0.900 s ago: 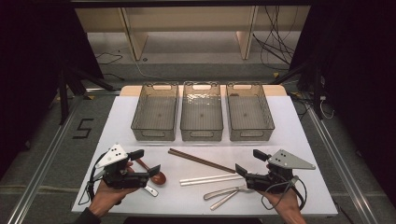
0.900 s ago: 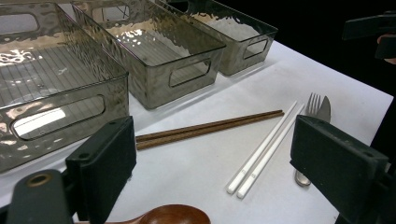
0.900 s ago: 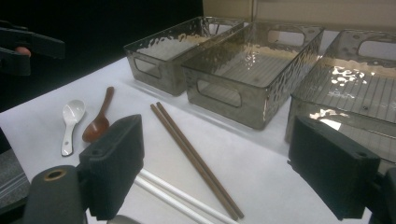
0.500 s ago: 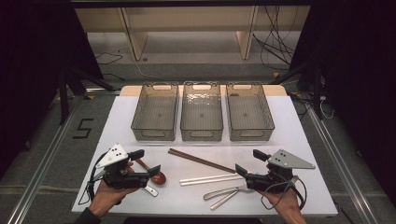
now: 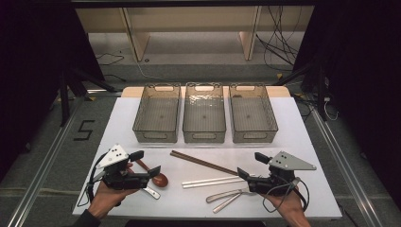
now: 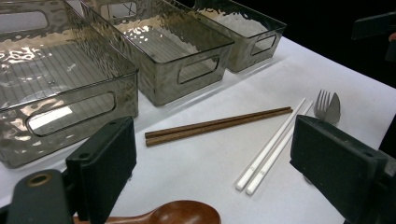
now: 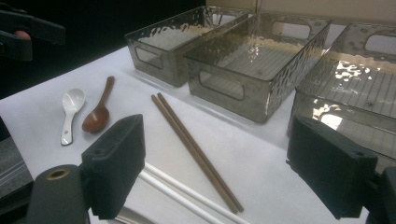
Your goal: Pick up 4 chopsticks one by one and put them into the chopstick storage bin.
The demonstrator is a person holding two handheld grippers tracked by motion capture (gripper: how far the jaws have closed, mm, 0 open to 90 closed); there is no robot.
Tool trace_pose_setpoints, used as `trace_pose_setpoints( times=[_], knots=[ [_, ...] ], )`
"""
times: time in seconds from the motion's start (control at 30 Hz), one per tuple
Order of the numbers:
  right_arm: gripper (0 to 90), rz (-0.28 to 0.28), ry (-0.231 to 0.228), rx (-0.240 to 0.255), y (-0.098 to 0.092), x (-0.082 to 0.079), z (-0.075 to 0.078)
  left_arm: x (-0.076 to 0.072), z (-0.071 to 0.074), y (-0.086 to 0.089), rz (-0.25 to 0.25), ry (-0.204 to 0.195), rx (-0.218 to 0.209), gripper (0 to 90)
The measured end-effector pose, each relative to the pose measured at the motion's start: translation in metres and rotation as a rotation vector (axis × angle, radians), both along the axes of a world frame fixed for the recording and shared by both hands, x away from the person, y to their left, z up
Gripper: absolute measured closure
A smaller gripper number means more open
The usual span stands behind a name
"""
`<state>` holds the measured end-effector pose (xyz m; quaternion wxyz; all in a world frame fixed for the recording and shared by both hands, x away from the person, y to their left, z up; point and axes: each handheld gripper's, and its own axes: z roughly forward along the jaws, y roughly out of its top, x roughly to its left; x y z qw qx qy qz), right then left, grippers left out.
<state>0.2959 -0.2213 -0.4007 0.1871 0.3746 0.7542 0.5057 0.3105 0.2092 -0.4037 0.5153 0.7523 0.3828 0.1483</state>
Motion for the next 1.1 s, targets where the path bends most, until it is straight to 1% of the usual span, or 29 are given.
trace_pose_setpoints(
  times=[0.1,0.13,0.17,0.2,0.23,0.27,0.3,0.33,0.4,0.43,0.47,0.5,0.53,0.67,0.83,0.93,1.03,1.1],
  knots=[
    [20.6,0.012,0.002,-0.010,0.001,0.001,-0.001,0.000,0.000,0.001,0.001,0.001,0.002,13.6],
    [20.6,0.016,0.010,-0.018,0.002,0.001,-0.001,0.000,0.000,0.001,0.001,0.001,0.002,13.6],
    [20.6,0.038,0.028,-0.033,0.004,0.002,-0.002,0.000,0.000,0.001,0.001,0.002,0.001,13.6],
    [20.6,0.038,0.028,-0.033,0.004,0.002,-0.002,0.000,0.000,0.001,0.000,0.002,0.001,13.6],
    [21.4,0.071,0.056,-0.053,0.007,0.003,-0.005,0.000,0.000,0.001,0.000,0.002,0.001,13.6],
    [21.4,0.071,0.056,-0.053,0.007,0.003,-0.005,0.000,0.000,0.001,0.000,0.003,0.002,13.6],
    [22.4,0.095,0.068,-0.078,0.010,0.003,-0.006,0.000,0.000,0.001,-0.002,0.004,0.002,13.6],
    [22.4,0.095,0.068,-0.078,0.010,0.003,-0.006,0.000,0.000,0.000,-0.003,0.005,0.003,13.6],
    [22.8,0.116,0.077,-0.091,0.012,0.004,-0.007,0.000,0.000,0.000,-0.004,0.006,0.003,13.6],
    [23.1,0.131,0.082,-0.114,0.014,0.004,-0.008,0.000,0.000,0.000,-0.004,0.006,0.004,13.6],
    [23.2,0.138,0.088,-0.126,0.015,0.004,-0.009,0.000,0.000,0.000,-0.005,0.006,0.004,13.6],
    [23.5,0.147,0.092,-0.136,0.016,0.004,-0.009,0.000,0.000,0.000,-0.005,0.006,0.004,13.6],
    [23.5,0.147,0.092,-0.136,0.016,0.004,-0.009,0.000,0.000,0.000,-0.005,0.006,0.004,13.6],
    [25.9,0.175,0.114,-0.179,0.021,0.006,-0.012,0.000,0.000,0.000,-0.005,0.007,0.006,13.6],
    [28.8,0.231,0.146,-0.270,0.031,0.013,-0.014,0.001,-0.001,-0.001,-0.003,0.006,0.007,13.6],
    [29.6,0.275,0.162,-0.357,0.038,0.020,-0.015,0.001,-0.001,-0.001,-0.002,0.008,0.006,13.6],
    [34.4,0.323,0.168,-0.446,0.045,0.027,-0.017,0.001,-0.001,-0.001,-0.003,0.009,0.006,13.6],
    [38.3,0.353,0.176,-0.479,0.050,0.033,-0.019,0.001,-0.001,-0.001,-0.006,0.008,0.009,13.6]
  ],
)
